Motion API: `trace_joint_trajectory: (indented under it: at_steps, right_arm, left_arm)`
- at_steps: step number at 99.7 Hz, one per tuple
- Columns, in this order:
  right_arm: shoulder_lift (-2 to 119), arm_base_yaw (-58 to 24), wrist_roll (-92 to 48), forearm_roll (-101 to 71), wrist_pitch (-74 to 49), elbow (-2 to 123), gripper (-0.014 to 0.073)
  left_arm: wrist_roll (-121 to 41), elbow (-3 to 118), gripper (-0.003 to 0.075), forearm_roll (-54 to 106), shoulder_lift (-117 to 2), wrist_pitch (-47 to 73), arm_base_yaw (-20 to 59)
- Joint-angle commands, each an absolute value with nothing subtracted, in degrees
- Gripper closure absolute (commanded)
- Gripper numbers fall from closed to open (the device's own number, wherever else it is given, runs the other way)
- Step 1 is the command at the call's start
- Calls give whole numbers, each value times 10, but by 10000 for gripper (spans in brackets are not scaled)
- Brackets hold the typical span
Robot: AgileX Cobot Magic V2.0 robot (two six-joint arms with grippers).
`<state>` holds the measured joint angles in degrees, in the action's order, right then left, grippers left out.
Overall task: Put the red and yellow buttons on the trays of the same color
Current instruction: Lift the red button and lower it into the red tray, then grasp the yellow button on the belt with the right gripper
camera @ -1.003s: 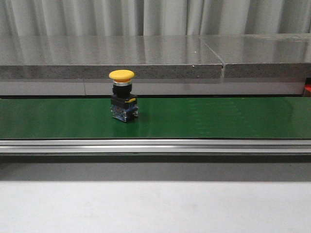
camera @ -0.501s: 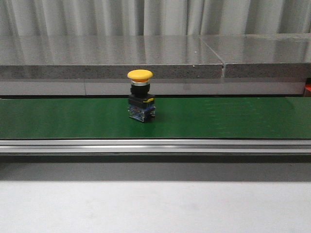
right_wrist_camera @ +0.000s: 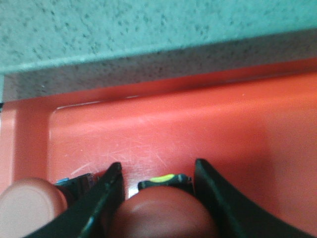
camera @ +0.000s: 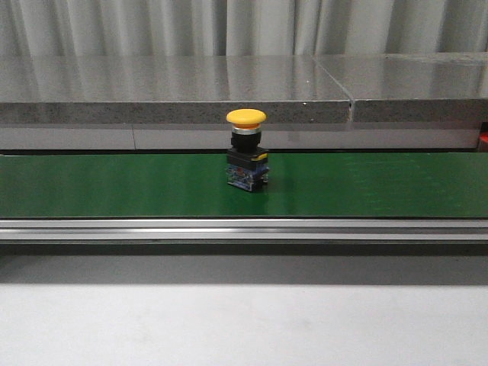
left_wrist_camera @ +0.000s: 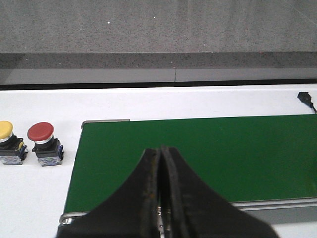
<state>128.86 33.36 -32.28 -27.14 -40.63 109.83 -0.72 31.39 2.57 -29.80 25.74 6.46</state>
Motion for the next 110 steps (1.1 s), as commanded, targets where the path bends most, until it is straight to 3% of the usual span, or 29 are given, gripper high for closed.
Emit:
trace_joint_trajectory:
  at_steps: [1,43,50,65,72,110]
  right_arm:
    - [1259,332,-324,-291,-384,1120,443]
    - [1288,332,-324,-293,-377,1121,419]
    - [1288,332,-324,-293,-373,1121,333]
    - [1288,332,-324,-298,-370,1123,11]
    - [1285,332,-324,-298,-370,1123,-66]
    - [1203,335,-324,-298,-391,1123,-70]
  left_arm:
    - [0,330,739,30,-300,214,68]
    - [0,330,739,30,-300,214,68]
    - [0,330,739,30,-300,214,68]
    - [0,330,739,30,-300,214,68]
    - [0,330,739,30,-300,214,68]
    - [0,330,739,30,-300,214,68]
